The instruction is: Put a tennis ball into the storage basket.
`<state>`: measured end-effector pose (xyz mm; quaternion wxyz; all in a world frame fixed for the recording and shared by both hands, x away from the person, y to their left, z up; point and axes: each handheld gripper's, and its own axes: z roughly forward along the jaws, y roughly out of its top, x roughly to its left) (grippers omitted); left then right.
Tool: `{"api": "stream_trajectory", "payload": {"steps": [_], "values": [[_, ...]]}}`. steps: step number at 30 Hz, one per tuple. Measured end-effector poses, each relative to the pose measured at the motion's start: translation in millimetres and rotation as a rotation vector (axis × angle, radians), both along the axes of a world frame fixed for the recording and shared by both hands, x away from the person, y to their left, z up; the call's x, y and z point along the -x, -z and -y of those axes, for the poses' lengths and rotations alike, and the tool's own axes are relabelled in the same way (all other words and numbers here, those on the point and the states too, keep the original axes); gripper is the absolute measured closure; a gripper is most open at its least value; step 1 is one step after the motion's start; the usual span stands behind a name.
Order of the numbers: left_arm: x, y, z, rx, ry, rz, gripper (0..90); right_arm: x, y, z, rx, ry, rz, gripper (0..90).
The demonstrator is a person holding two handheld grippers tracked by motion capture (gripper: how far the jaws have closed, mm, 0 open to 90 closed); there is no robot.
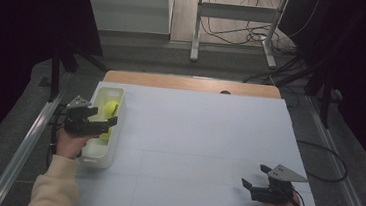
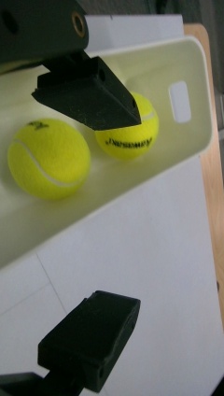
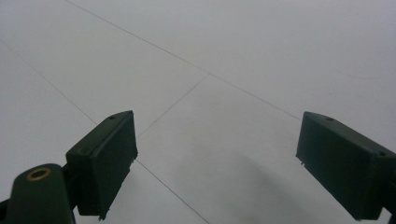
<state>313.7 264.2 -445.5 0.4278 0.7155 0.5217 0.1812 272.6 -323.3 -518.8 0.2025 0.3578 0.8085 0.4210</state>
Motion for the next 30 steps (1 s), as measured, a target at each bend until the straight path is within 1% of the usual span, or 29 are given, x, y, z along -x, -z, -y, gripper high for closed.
{"api": "stream_trajectory", "payload": {"steps": [3,4,6,8,9,11,14,16,18,19,20,22,23,24,25,26,28,30], "values": [[1.2,-0.6,2.0,0.003,0.005,0.002,12.7,-0.2,-0.2,-0.1,0.001,0.003,0.001,12.8],[3.4,-1.6,3.7,0.009,0.015,0.012,12.8,-0.4,0.0,0.0,0.002,0.002,0.000,12.8],[4.5,-2.2,4.2,0.010,0.024,0.018,12.8,-0.5,-0.1,0.0,0.000,0.002,0.000,12.8],[8.3,-3.8,6.1,0.029,0.038,0.040,13.1,-0.2,-0.4,-0.6,-0.003,-0.001,0.000,12.8],[11.4,-5.1,8.0,0.046,0.054,0.052,13.2,0.0,-0.5,-0.7,-0.004,-0.003,0.001,12.8],[13.2,-5.8,9.5,0.049,0.062,0.055,13.2,0.3,-0.8,-0.9,-0.002,-0.004,0.000,12.8],[18.6,-6.8,15.5,0.068,0.093,0.067,13.2,-0.3,-0.3,-1.3,-0.009,-0.008,0.000,12.8],[23.9,-7.8,21.5,0.083,0.119,0.091,13.3,0.0,-0.9,-1.0,-0.005,-0.007,0.001,12.8],[27.4,-8.1,25.8,0.095,0.143,0.104,13.5,0.9,-0.9,-1.1,-0.010,-0.012,0.003,12.7],[27.4,-8.1,25.8,0.095,0.143,0.104,13.4,1.4,-1.0,-0.9,-0.011,-0.013,0.004,12.8],[30.4,-8.1,30.1,0.101,0.166,0.114,13.4,1.9,-1.1,-0.8,-0.012,-0.014,0.005,12.8],[32.9,-7.2,34.6,0.103,0.190,0.118,13.4,2.6,-1.2,-0.6,-0.012,-0.010,0.003,12.8],[32.9,-7.2,34.6,0.103,0.190,0.118,13.3,2.6,-1.2,-0.6,-0.012,-0.010,0.003,12.8],[35.0,-5.4,39.1,0.105,0.208,0.117,13.3,3.0,-1.5,-0.6,-0.008,-0.005,0.002,12.8],[35.0,-5.4,39.1,0.105,0.208,0.117,13.3,3.0,-1.5,-0.6,-0.008,-0.005,0.002,12.8],[37.2,-3.0,43.1,0.101,0.222,0.122,13.3,3.7,-1.6,-0.6,-0.005,-0.008,0.003,12.8],[38.3,-1.5,45.2,0.102,0.228,0.123,13.3,4.2,-1.6,-0.5,-0.005,-0.008,0.005,12.8],[40.5,2.0,50.3,0.103,0.247,0.123,13.3,5.4,-2.0,0.4,-0.007,-0.008,0.008,12.8]]}}
